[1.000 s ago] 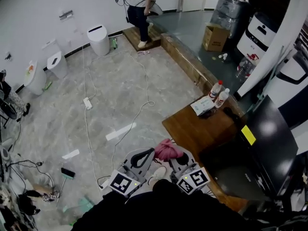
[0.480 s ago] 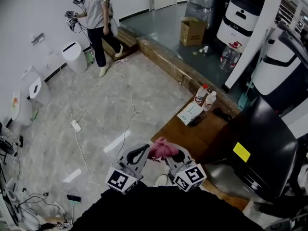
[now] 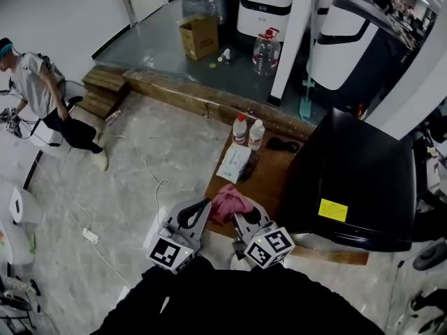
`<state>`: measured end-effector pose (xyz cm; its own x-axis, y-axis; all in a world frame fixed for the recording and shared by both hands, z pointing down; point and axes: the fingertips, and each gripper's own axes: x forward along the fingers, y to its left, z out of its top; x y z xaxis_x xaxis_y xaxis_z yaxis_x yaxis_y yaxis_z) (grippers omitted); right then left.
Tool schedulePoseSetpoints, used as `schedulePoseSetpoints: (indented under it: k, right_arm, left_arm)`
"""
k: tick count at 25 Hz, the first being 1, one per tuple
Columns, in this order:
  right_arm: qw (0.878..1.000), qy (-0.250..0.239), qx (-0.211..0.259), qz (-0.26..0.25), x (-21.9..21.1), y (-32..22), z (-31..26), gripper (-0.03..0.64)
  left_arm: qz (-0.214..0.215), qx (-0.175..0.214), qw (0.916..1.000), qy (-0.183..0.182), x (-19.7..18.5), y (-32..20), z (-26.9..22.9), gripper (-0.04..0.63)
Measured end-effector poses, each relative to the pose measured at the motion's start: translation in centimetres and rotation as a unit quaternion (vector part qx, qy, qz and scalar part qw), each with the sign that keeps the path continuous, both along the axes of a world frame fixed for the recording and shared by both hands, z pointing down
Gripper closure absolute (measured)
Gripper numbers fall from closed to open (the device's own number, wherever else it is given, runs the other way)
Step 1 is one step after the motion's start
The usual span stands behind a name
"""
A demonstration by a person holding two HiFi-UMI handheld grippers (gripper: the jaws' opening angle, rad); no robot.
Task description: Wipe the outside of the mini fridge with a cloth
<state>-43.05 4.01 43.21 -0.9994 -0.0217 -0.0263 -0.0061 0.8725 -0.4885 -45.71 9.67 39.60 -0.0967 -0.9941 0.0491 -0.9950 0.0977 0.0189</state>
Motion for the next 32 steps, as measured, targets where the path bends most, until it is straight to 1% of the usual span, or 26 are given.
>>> schedulePoseSetpoints:
  k: [2,5,7,9,12,14,18,20,22,24,25,27,30,32]
  right_arm:
    - [0.999,0.005,-0.003,0.053,-1.0,-1.8,-0.2,0.568]
    - [0.991,0.005,-0.009,0.133,-1.8,-5.2,-0.7,0.568]
    - [0.982,-0.007,-0.028,0.188,-1.9,-7.9,-1.0,0.568]
    - [0.968,-0.022,-0.046,0.246,-1.7,-10.7,-1.4,0.568]
    - [0.941,-0.049,-0.070,0.326,-1.2,-14.8,-1.7,0.569]
    - [0.922,-0.077,-0.092,0.368,-0.7,-17.2,-1.9,0.569]
    - [0.881,-0.153,-0.132,0.428,0.3,-21.2,-3.1,0.569]
    - [0.861,-0.185,-0.138,0.452,0.9,-22.9,-3.7,0.569]
    - [0.841,-0.205,-0.144,0.480,1.9,-24.4,-3.8,0.569]
    - [0.815,-0.206,-0.160,0.518,3.3,-26.0,-2.9,0.569]
    - [0.804,-0.206,-0.163,0.533,3.8,-26.7,-2.7,0.569]
    - [0.785,-0.210,-0.169,0.557,4.9,-28.1,-2.2,0.569]
    - [0.755,-0.233,-0.197,0.581,6.5,-29.6,-1.2,0.569]
    - [0.739,-0.251,-0.218,0.586,7.1,-30.2,-0.8,0.568]
  left_arm:
    - [0.052,0.009,0.9986,0.005,-1.6,-2.2,-0.3,0.591]
    - [0.130,0.017,0.9913,0.013,-2.9,-6.0,-0.8,0.591]
    - [0.176,0.021,0.9842,0.012,-3.6,-8.3,-1.1,0.591]
    - [0.216,0.023,0.9760,0.009,-4.3,-10.6,-1.6,0.591]
    - [0.264,0.015,0.9642,0.016,-4.8,-13.8,-1.9,0.591]
    - [0.291,0.022,0.9564,0.012,-4.9,-15.9,-2.2,0.591]
    - [0.336,0.050,0.9404,-0.007,-4.9,-20.0,-3.7,0.591]
    - [0.355,0.059,0.9331,-0.009,-4.8,-21.6,-4.4,0.591]
    - [0.370,0.072,0.9263,-0.012,-4.7,-23.0,-5.1,0.591]
    - [0.381,0.085,0.9206,-0.018,-4.5,-24.2,-5.4,0.590]
    - [0.386,0.088,0.9182,-0.020,-4.4,-24.6,-5.5,0.591]
    - [0.396,0.087,0.9139,-0.021,-4.3,-25.4,-5.3,0.591]
    - [0.408,0.081,0.9091,-0.019,-4.0,-26.3,-4.6,0.591]
    - [0.415,0.075,0.9066,-0.018,-3.7,-26.8,-4.2,0.590]
